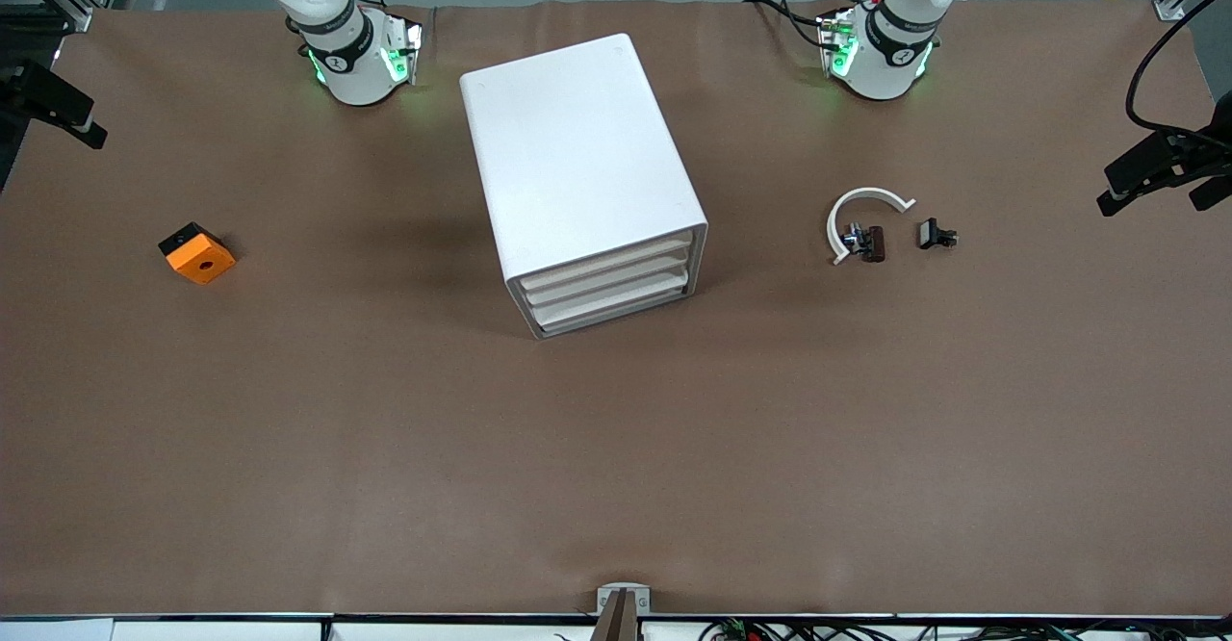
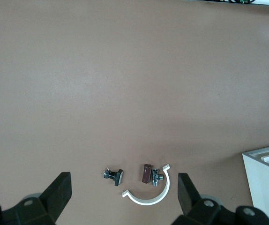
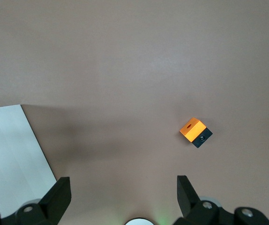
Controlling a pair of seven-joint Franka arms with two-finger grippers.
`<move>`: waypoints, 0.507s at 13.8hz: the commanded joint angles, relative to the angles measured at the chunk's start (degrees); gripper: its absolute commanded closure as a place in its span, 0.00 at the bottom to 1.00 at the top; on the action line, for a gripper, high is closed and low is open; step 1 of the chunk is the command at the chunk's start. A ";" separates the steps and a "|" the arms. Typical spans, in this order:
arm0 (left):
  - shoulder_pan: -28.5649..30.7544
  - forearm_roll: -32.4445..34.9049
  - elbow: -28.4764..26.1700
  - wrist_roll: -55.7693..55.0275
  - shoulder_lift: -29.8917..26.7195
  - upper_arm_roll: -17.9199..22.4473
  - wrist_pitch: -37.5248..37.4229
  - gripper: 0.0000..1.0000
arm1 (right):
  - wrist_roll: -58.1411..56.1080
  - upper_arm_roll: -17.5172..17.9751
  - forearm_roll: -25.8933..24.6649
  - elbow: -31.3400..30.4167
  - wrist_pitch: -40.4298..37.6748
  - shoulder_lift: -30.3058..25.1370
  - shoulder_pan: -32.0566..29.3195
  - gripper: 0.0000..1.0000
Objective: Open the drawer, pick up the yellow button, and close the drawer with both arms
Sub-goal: 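Reach the left gripper toward the top drawer handle of the white cabinet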
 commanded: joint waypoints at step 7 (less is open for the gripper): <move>-1.22 -2.01 1.01 -0.38 4.56 -4.24 -1.05 0.00 | -0.89 0.68 0.05 -0.79 0.66 -1.04 -1.13 0.00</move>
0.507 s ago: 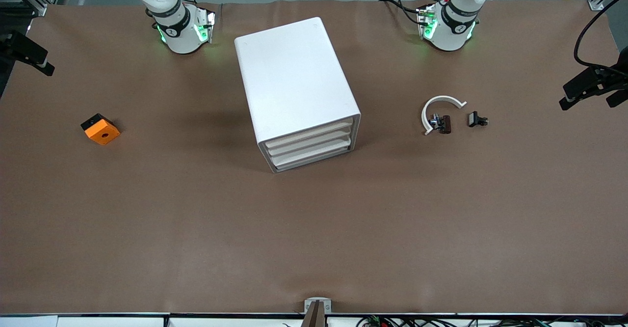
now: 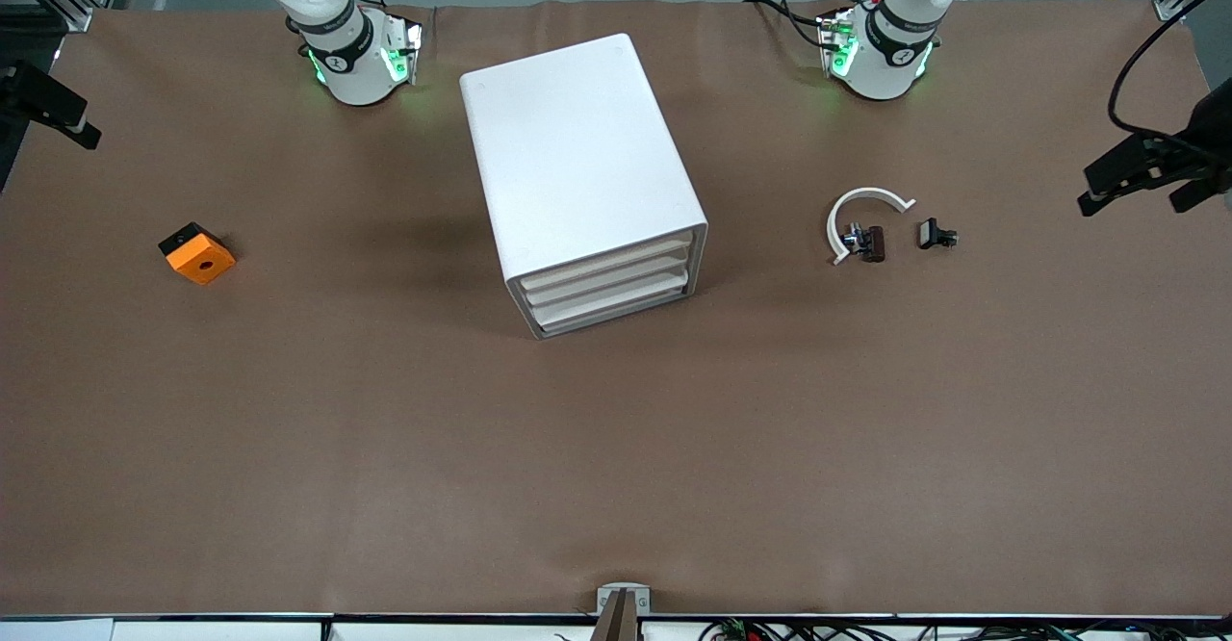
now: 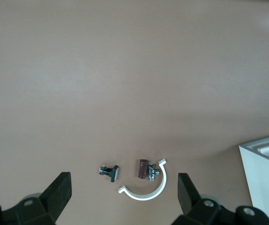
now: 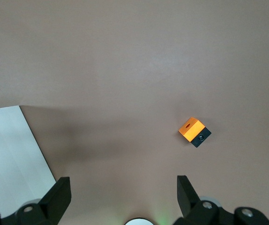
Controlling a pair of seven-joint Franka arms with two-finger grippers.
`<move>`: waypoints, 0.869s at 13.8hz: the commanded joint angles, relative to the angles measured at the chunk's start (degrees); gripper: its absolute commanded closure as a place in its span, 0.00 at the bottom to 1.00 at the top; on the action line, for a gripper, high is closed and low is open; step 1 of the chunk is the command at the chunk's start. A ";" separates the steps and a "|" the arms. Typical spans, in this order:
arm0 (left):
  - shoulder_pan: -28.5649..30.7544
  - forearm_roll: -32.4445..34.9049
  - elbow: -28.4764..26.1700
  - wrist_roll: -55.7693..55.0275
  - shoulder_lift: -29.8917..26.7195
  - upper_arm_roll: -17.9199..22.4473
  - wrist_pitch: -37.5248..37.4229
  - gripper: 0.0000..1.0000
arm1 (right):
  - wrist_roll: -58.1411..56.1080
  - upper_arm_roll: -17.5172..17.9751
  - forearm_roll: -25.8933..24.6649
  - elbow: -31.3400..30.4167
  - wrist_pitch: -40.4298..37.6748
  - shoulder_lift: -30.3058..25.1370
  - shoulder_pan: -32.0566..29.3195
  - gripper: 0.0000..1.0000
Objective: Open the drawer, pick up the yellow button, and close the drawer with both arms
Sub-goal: 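Reach the left gripper toward the top drawer handle of the white cabinet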
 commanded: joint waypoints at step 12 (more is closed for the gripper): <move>-8.57 -17.70 2.23 22.55 21.36 -7.35 8.61 0.00 | -0.79 0.49 0.39 -0.68 0.41 -0.95 -1.56 0.00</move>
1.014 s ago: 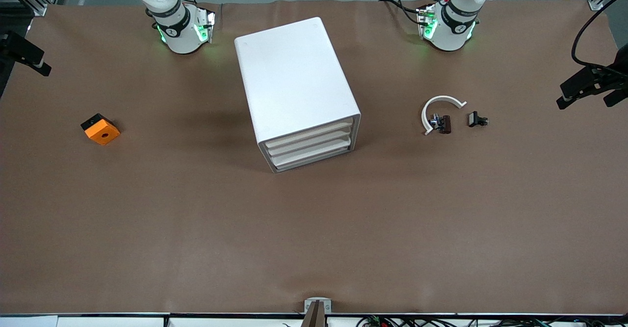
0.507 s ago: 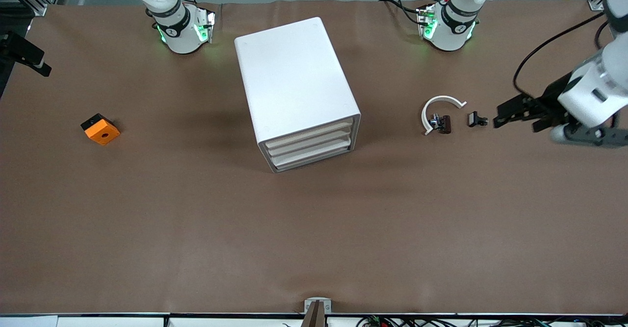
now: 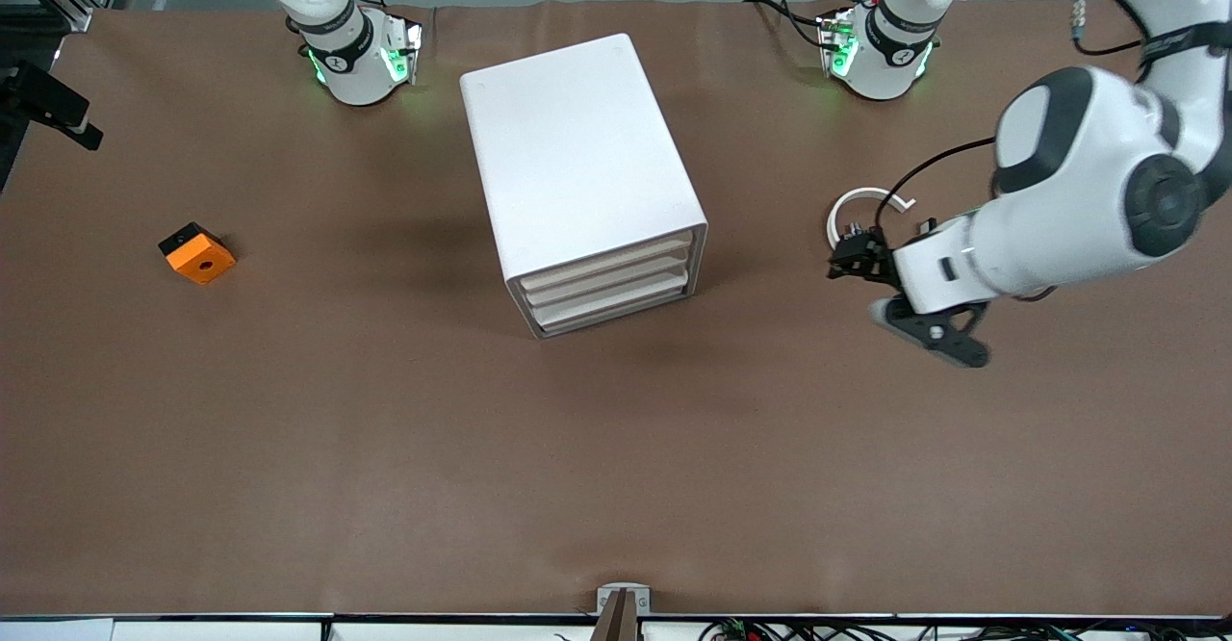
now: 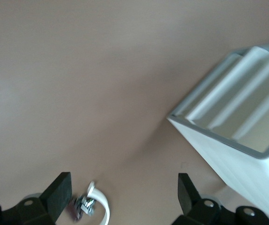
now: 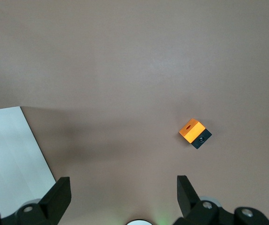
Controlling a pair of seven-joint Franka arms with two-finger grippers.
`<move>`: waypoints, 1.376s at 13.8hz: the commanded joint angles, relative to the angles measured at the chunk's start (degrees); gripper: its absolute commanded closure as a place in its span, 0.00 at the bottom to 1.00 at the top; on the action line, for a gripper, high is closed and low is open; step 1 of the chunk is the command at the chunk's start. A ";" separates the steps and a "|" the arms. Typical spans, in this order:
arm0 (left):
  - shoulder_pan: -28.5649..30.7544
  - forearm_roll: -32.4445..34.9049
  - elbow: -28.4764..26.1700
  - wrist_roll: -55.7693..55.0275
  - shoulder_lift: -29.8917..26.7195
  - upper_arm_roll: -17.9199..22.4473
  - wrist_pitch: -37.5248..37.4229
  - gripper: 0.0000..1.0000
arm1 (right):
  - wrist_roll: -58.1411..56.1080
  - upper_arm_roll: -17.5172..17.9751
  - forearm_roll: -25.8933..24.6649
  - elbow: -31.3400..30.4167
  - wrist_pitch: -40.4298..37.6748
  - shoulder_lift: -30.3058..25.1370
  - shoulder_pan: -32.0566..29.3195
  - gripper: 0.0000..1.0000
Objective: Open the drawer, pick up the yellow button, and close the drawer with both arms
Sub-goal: 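Reach the left gripper toward the top drawer handle of the white cabinet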
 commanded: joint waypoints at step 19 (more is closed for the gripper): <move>-3.08 -38.99 1.81 24.68 18.64 -1.10 -0.31 0.00 | -0.57 0.33 0.42 -0.92 -0.43 -1.01 -1.15 0.00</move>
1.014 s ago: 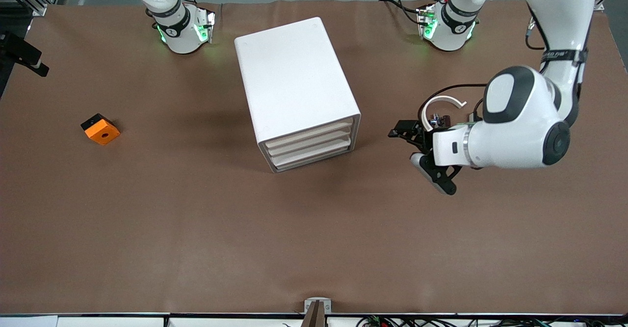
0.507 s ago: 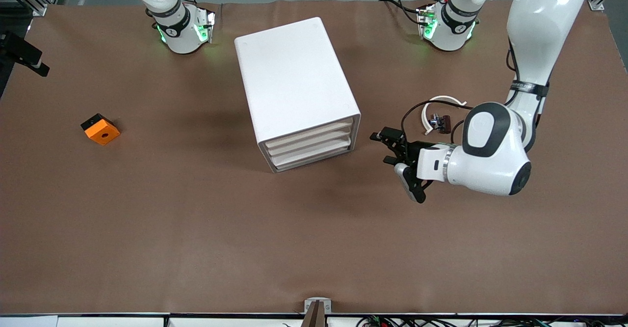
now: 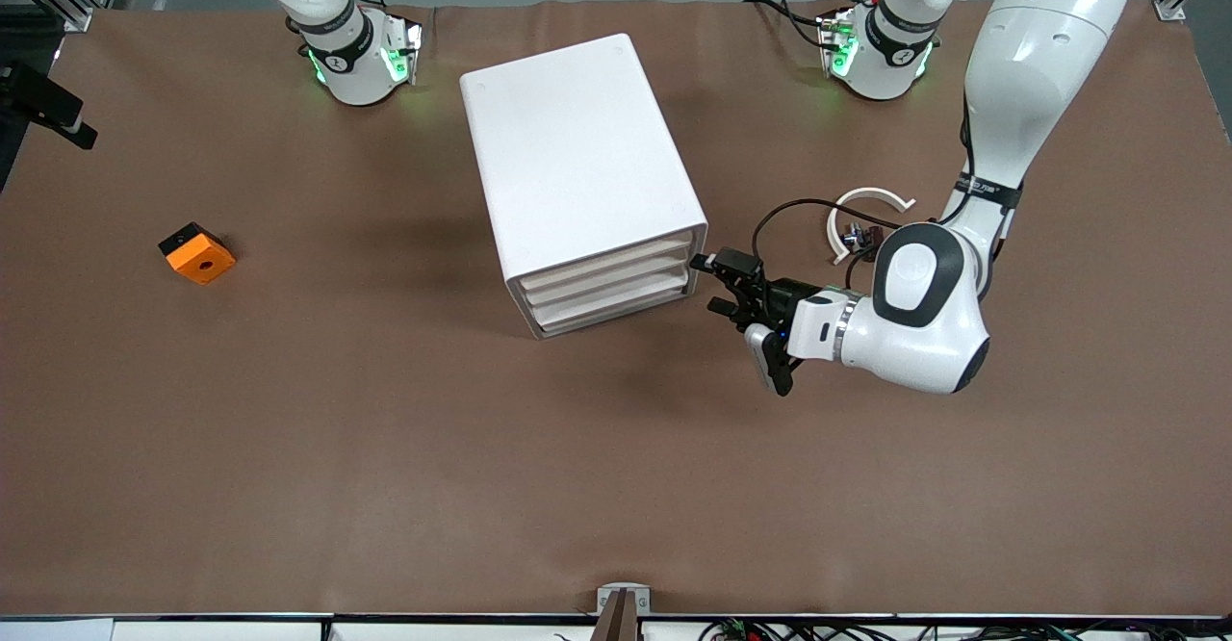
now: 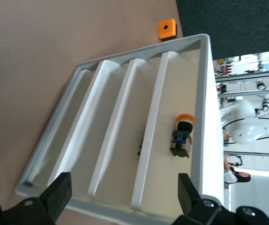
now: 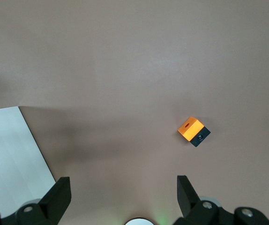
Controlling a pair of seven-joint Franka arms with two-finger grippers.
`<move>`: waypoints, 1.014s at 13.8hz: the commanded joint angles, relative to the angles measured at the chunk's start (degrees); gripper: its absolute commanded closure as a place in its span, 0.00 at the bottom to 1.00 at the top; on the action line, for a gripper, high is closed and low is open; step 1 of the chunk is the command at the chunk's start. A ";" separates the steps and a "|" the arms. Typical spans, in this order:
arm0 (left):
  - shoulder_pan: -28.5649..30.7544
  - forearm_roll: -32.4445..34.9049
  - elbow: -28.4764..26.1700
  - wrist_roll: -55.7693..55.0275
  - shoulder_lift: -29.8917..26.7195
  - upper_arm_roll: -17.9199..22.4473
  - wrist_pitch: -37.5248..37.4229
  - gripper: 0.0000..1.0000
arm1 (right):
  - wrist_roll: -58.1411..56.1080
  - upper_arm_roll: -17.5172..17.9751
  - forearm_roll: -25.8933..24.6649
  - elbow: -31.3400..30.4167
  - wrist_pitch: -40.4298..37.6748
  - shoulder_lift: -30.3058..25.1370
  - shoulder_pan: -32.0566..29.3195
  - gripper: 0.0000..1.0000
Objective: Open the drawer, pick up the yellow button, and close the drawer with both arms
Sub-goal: 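Grasp the top drawer handle with the left gripper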
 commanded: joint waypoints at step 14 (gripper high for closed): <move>-1.56 -7.07 5.77 1.62 6.47 -0.16 -0.25 0.00 | -0.57 0.51 0.41 -0.87 -0.34 -0.92 -1.05 0.00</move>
